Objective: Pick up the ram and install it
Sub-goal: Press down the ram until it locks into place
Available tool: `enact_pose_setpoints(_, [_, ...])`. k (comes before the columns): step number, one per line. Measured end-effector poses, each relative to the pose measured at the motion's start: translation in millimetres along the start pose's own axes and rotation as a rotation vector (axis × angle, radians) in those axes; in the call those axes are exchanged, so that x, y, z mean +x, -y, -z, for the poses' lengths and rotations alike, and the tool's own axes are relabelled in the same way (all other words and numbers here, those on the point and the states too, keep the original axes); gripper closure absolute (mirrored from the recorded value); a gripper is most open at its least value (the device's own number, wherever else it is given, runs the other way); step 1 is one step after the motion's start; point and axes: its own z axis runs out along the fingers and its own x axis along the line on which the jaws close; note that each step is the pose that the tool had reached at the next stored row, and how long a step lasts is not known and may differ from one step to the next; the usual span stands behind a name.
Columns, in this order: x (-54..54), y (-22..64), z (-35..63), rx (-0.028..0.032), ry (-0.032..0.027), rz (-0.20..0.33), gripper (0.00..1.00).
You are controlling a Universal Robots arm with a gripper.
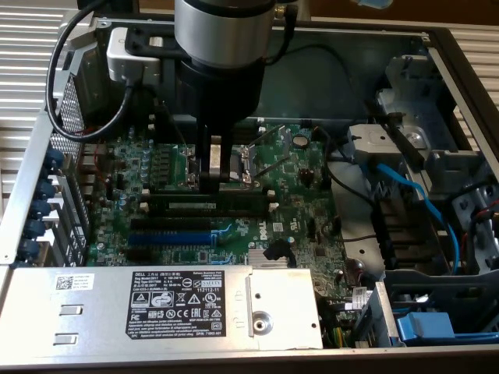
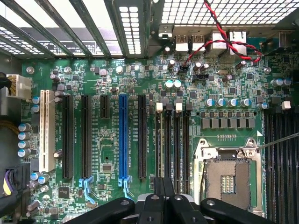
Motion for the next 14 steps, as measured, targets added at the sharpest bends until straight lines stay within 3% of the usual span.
enact_pose_setpoints(14, [-0.1, 2.2, 0.1, 0.0000, -0.0001, 0.000, 0.90])
